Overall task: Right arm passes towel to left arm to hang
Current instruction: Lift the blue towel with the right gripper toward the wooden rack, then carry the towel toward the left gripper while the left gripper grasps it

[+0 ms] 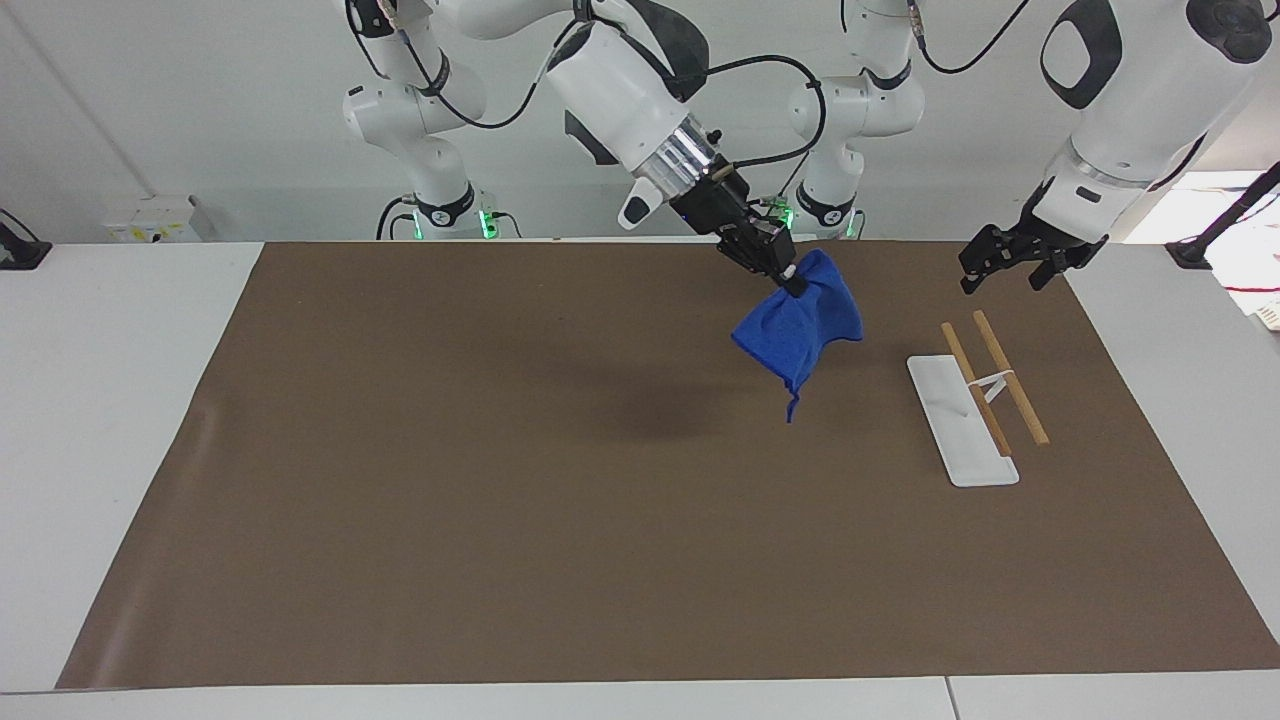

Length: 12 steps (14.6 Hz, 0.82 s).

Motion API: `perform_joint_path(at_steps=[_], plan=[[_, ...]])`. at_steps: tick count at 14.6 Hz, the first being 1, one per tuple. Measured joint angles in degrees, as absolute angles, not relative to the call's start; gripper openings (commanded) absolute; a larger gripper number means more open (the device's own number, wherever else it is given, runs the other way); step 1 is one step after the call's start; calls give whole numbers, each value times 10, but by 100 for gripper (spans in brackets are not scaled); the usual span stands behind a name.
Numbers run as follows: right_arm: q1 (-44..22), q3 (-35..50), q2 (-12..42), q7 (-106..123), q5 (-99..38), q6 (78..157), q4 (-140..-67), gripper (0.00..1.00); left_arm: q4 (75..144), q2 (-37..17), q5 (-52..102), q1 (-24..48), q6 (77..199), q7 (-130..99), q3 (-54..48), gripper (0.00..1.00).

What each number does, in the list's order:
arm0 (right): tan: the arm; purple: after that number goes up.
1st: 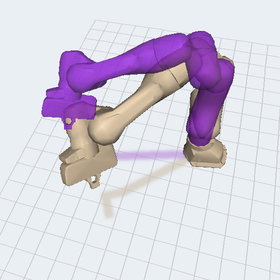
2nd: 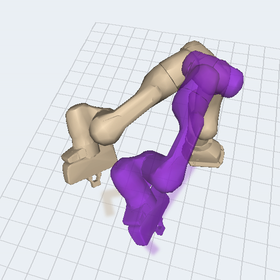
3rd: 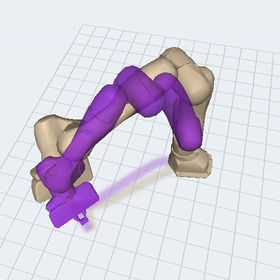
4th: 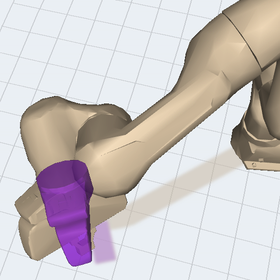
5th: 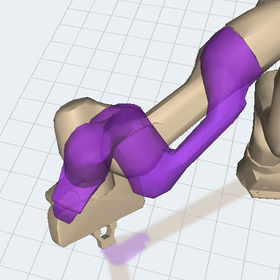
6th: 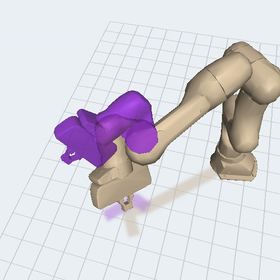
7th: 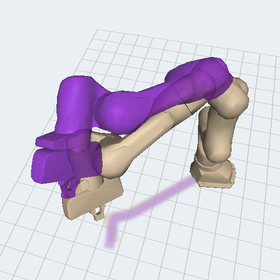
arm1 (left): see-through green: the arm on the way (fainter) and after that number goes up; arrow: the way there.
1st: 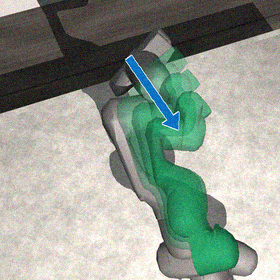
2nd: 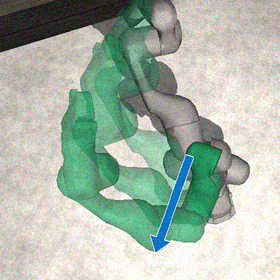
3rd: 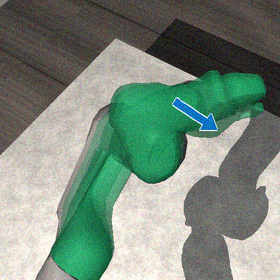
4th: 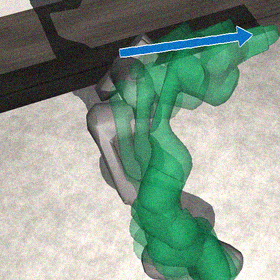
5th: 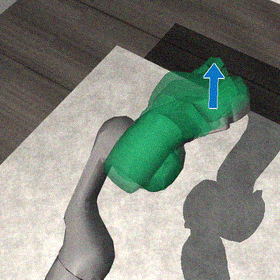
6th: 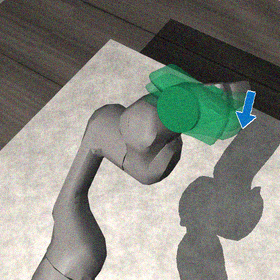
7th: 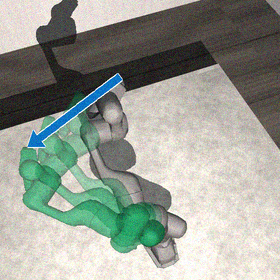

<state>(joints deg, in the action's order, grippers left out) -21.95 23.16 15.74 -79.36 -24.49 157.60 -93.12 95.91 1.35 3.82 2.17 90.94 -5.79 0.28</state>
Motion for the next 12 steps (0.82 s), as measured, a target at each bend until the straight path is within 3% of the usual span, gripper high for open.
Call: perform_joint_path(at_steps=[12], plan=[[-249,233,163,-816,-245,1582,-923,0,1086,48,163,69,1033,-612,-2,100]])
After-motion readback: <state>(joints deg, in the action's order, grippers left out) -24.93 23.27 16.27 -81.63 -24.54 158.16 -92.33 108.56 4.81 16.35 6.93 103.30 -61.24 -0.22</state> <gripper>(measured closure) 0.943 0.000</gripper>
